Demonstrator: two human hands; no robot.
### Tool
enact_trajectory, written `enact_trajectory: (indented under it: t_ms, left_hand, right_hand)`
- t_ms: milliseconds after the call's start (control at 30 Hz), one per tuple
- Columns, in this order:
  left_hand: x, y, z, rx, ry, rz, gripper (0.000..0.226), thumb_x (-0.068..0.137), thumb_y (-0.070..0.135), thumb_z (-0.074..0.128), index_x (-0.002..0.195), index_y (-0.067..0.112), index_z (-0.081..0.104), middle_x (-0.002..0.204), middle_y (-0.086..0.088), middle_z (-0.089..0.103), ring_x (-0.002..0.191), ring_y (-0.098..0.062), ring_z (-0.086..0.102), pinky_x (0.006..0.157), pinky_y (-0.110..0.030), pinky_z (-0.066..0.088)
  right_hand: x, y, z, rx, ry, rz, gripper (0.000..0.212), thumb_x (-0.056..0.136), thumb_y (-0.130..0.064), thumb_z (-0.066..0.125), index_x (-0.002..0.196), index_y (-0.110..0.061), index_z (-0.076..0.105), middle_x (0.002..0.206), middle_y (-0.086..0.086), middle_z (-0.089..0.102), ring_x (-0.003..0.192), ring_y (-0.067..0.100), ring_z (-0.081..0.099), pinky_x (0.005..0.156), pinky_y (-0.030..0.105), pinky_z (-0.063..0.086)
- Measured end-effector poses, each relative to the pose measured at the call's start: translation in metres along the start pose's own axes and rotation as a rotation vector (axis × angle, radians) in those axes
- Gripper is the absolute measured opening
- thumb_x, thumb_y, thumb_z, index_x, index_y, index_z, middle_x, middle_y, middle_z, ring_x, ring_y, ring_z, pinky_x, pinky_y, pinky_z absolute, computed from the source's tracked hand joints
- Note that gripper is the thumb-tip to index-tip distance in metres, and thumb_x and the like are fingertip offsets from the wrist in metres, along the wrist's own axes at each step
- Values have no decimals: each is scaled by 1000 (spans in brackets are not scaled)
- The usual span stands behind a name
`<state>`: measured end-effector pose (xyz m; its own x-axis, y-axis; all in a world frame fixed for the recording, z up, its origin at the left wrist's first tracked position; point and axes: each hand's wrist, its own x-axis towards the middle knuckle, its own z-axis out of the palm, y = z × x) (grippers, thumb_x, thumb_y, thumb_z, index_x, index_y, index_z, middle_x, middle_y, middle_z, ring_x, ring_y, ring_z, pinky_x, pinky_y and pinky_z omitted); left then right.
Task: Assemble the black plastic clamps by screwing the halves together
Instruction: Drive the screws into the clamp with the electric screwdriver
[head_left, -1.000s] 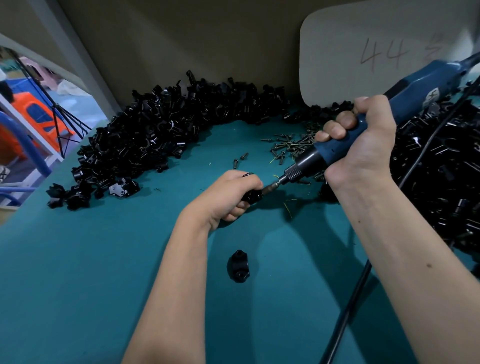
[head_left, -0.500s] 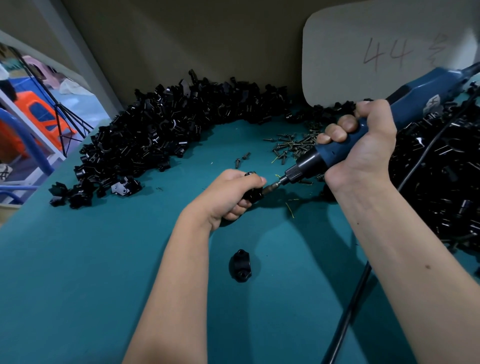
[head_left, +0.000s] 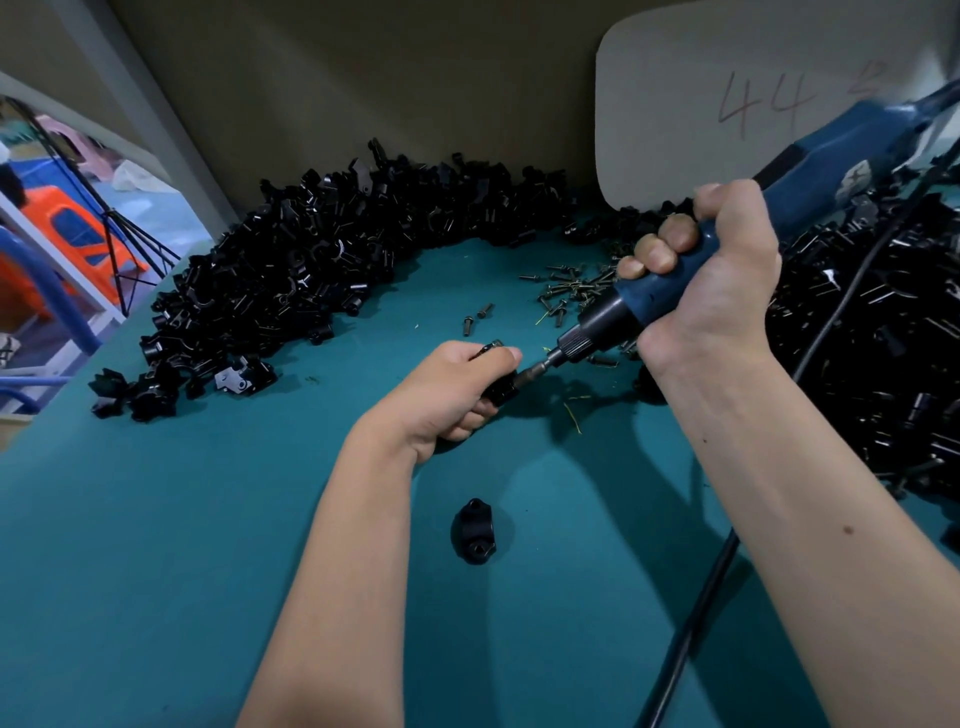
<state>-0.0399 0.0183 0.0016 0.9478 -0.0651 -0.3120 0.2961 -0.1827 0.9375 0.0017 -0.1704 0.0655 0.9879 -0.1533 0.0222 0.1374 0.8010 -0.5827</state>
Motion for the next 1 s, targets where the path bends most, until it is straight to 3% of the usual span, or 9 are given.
enact_trajectory:
  t_ms: [200, 433, 533, 633, 700, 767, 833, 933, 1000]
  left_hand:
    - [2, 0, 4, 38, 22, 19, 37, 87, 47, 60, 63, 28, 40, 51, 9, 32, 40, -9, 18, 38, -14, 15]
    - [1, 0, 3, 7, 27, 37, 35, 87, 48, 60, 65, 28, 40, 52, 9, 32, 41, -10, 17, 38, -14, 15]
    - [0, 0, 3, 15, 10, 48, 38, 92, 46, 58, 63, 28, 42, 52, 8, 32, 42, -10, 17, 38, -15, 15]
    - [-4, 2, 2, 16, -71, 16, 40, 95, 46, 53, 61, 27, 46, 52, 4, 34, 42, -9, 18, 37, -13, 14]
    - [-7, 2, 0, -89, -177, 15, 34, 92, 43, 52, 67, 22, 44, 53, 3, 31, 40, -7, 17, 35, -11, 15]
    - [-8, 3, -1, -232, -230, 61, 31, 93, 39, 52, 71, 20, 42, 55, 3, 30, 39, -5, 17, 34, -11, 16]
    - [-7, 3, -1, -300, -75, 104, 31, 94, 38, 56, 73, 19, 41, 57, 3, 30, 40, -7, 19, 34, -14, 17]
    - [2, -5, -3, 173, 374, 335, 42, 94, 37, 68, 70, 17, 39, 55, 11, 35, 47, -12, 30, 43, -25, 25]
    - [6, -10, -4, 347, 448, 445, 47, 84, 48, 73, 67, 17, 42, 55, 13, 39, 52, -12, 36, 49, -28, 29]
  right_hand:
    - [3, -2, -8, 53, 140, 39, 25, 92, -9, 55, 74, -17, 39, 59, -2, 39, 47, 13, 35, 49, 26, 36]
    - [4, -3, -9, 89, 132, 75, 27, 92, -11, 56, 72, -18, 40, 59, -4, 39, 46, 12, 36, 48, 26, 37]
    - [5, -7, -10, 80, 5, 86, 29, 96, -15, 53, 70, -20, 41, 58, -5, 38, 48, 11, 35, 49, 25, 37]
    - [6, -15, -12, 104, -267, 107, 27, 99, -23, 48, 72, -22, 43, 57, -8, 37, 47, 9, 34, 52, 25, 34]
    - [7, -18, -11, 146, -390, 125, 24, 98, -28, 48, 76, -21, 46, 57, -10, 39, 47, 8, 36, 53, 25, 34]
    - [9, -20, -10, 221, -389, 149, 24, 98, -32, 51, 77, -20, 48, 56, -10, 42, 46, 7, 38, 53, 25, 35]
    - [12, -20, -9, 298, -250, 172, 27, 97, -34, 57, 75, -21, 49, 55, -9, 44, 45, 7, 41, 51, 24, 37]
    - [13, -18, -11, 346, -1, 141, 33, 95, -32, 65, 70, -21, 47, 58, -8, 46, 45, 8, 42, 50, 23, 38]
    - [14, -15, -14, 303, 99, 106, 35, 95, -31, 66, 68, -20, 46, 58, -8, 46, 45, 9, 41, 49, 22, 38]
